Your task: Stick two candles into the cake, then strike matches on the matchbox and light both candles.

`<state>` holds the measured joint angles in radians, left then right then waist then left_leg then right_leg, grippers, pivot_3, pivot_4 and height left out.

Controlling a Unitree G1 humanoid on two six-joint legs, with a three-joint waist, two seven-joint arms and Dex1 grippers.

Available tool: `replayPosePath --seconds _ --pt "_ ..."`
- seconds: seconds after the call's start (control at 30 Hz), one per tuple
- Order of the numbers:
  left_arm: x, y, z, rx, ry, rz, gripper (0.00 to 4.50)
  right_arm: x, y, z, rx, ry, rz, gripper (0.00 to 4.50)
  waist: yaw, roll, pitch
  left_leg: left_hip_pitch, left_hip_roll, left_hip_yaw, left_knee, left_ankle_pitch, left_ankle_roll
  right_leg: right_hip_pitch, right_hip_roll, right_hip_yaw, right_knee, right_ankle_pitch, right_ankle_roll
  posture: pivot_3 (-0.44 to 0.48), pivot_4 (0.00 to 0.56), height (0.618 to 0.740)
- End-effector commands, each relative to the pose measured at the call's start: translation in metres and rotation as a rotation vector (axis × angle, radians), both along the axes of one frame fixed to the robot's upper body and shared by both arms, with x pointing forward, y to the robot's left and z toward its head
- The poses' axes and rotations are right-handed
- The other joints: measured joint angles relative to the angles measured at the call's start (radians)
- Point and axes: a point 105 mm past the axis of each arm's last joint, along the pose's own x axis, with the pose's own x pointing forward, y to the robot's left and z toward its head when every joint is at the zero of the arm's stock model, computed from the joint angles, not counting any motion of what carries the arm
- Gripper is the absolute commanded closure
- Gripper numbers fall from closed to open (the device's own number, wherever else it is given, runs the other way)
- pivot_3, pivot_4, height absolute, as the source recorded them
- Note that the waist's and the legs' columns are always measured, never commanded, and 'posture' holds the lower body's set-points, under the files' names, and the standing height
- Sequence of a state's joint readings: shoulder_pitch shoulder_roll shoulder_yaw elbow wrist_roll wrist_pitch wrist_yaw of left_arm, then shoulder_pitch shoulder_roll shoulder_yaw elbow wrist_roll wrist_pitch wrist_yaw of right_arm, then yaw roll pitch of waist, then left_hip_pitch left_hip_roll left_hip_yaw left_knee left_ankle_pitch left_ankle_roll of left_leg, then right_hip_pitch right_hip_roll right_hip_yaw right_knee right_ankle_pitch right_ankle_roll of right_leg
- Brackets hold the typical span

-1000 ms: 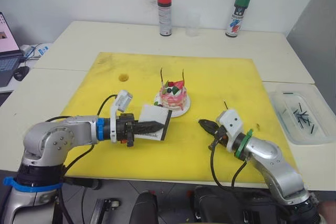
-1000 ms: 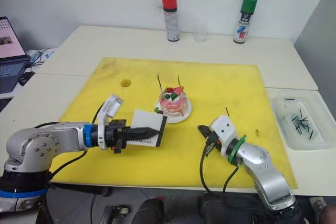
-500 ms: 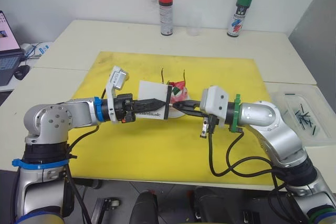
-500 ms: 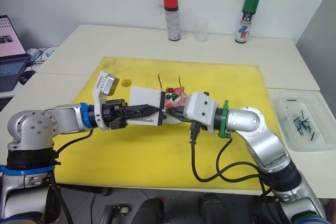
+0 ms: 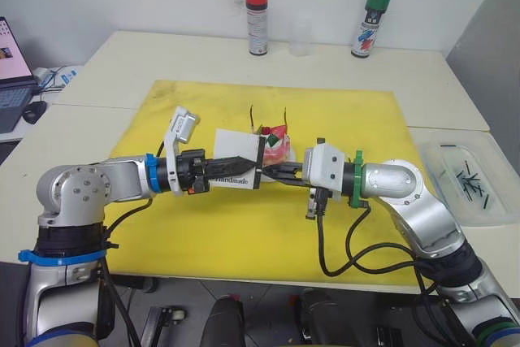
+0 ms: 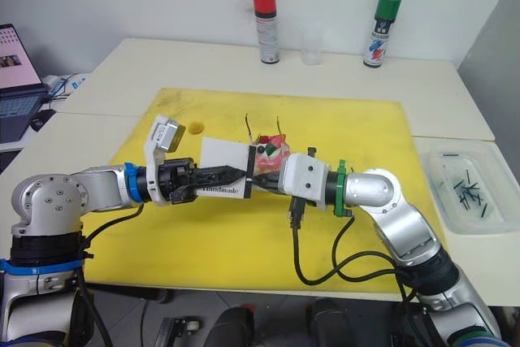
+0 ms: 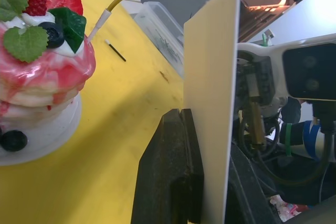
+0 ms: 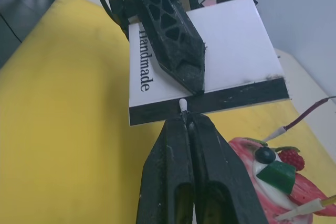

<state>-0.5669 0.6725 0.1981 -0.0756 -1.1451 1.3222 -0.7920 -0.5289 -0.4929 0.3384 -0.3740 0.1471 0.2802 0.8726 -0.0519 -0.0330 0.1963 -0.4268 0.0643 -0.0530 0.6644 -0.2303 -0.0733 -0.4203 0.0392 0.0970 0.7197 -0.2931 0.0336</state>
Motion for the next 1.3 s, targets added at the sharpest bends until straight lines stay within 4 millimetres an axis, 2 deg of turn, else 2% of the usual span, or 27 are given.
replayPosePath --seconds 0.03,0.43,0.53,0.67,0.73,0.8,0.87,0.97,1.07,1.1,1.2,1.27,1.3 --pt "-0.008 -0.005 0.013 -0.026 -0.053 -0.041 4.50 -0.001 0.001 0.005 0.009 -0.032 0.014 4.49 0.000 0.000 0.000 0.000 0.000 0.000 0.000 0.000 0.000 0.000 0.000 0.000 0.000 0.000 0.000 0.000 0.150 0.689" --pt "-0.011 -0.015 0.020 -0.051 -0.060 -0.085 4.50 0.000 0.005 -0.009 -0.039 -0.036 0.055 4.49 0.000 0.000 0.000 0.000 0.000 0.000 0.000 0.000 0.000 0.000 0.000 0.000 0.000 0.000 0.000 0.000 0.150 0.689" --pt "-0.005 -0.024 0.054 -0.123 -0.159 -0.110 4.50 -0.015 0.013 -0.023 -0.109 -0.061 0.179 4.49 0.003 0.000 0.000 0.000 0.000 0.000 0.000 0.000 0.000 0.000 0.000 0.000 0.000 0.000 0.000 0.000 0.150 0.689" --pt "0.007 -0.020 0.118 -0.189 -0.357 -0.082 4.50 -0.028 0.015 -0.030 -0.157 -0.079 0.284 4.49 0.017 -0.002 0.002 -0.001 0.000 -0.002 0.001 0.000 -0.001 0.000 0.001 -0.003 0.000 0.000 0.000 0.000 0.150 0.689" --pt "0.008 -0.015 0.132 -0.187 -0.406 -0.071 4.50 -0.026 0.015 -0.025 -0.152 -0.088 0.286 4.49 0.010 -0.001 0.001 0.000 -0.001 0.000 0.000 0.001 -0.001 0.000 0.000 0.000 0.000 0.000 0.000 0.000 0.150 0.689" --pt "0.007 -0.010 0.136 -0.173 -0.428 -0.057 4.50 -0.023 0.013 -0.018 -0.131 -0.090 0.264 4.49 0.002 0.000 0.001 0.001 -0.001 0.001 0.000 0.001 -0.001 0.001 -0.001 0.000 -0.001 0.000 0.000 0.000 0.150 0.689" --pt "0.008 -0.004 0.135 -0.142 -0.443 -0.033 4.50 -0.018 0.011 -0.012 -0.110 -0.085 0.234 4.49 0.001 0.000 0.001 0.001 0.000 0.000 -0.001 0.001 -0.001 0.000 -0.001 -0.001 0.000 0.000 0.000 0.000 0.150 0.689" --pt "0.020 0.037 0.109 -0.040 -0.399 0.154 4.50 -0.004 0.014 0.020 -0.020 -0.099 0.135 4.49 -0.013 0.002 0.002 0.001 0.000 -0.001 -0.001 0.001 -0.001 0.000 0.000 -0.001 0.001 0.000 0.000 0.000 0.150 0.689" --pt "0.030 0.077 0.090 -0.030 -0.341 0.353 4.50 0.009 0.023 0.045 0.013 -0.169 0.058 4.49 -0.015 0.002 0.002 0.002 0.000 -0.001 -0.001 0.001 -0.002 -0.001 0.000 -0.001 0.003 -0.001 -0.001 0.000 0.150 0.689" --pt "0.031 0.084 0.086 -0.035 -0.329 0.384 4.50 0.012 0.025 0.050 0.017 -0.186 0.041 4.49 -0.012 0.002 0.002 0.002 0.000 -0.001 -0.001 0.001 -0.002 -0.001 0.000 -0.001 0.003 -0.001 -0.002 0.000 0.150 0.689" --pt "0.020 0.099 0.050 0.021 -0.228 0.436 4.50 0.031 0.044 0.072 0.013 -0.285 -0.050 4.49 -0.008 0.002 0.002 0.001 0.000 -0.001 -0.001 0.001 -0.002 -0.001 0.000 -0.001 0.004 -0.001 -0.002 0.000 0.150 0.689" --pt "0.013 0.100 0.033 0.032 -0.172 0.436 4.50 0.042 0.053 0.080 0.005 -0.322 -0.101 4.49 -0.007 0.002 0.002 0.001 0.000 0.000 -0.001 0.001 -0.002 -0.001 -0.002 -0.001 0.004 -0.001 -0.002 0.000 0.150 0.689" --pt "0.007 0.094 0.021 0.040 -0.132 0.407 4.50 0.049 0.056 0.082 -0.016 -0.361 -0.127 4.49 -0.003 0.002 0.002 0.001 0.000 0.000 -0.001 0.001 -0.002 -0.001 -0.002 -0.001 0.003 -0.001 -0.002 0.000 0.150 0.689"
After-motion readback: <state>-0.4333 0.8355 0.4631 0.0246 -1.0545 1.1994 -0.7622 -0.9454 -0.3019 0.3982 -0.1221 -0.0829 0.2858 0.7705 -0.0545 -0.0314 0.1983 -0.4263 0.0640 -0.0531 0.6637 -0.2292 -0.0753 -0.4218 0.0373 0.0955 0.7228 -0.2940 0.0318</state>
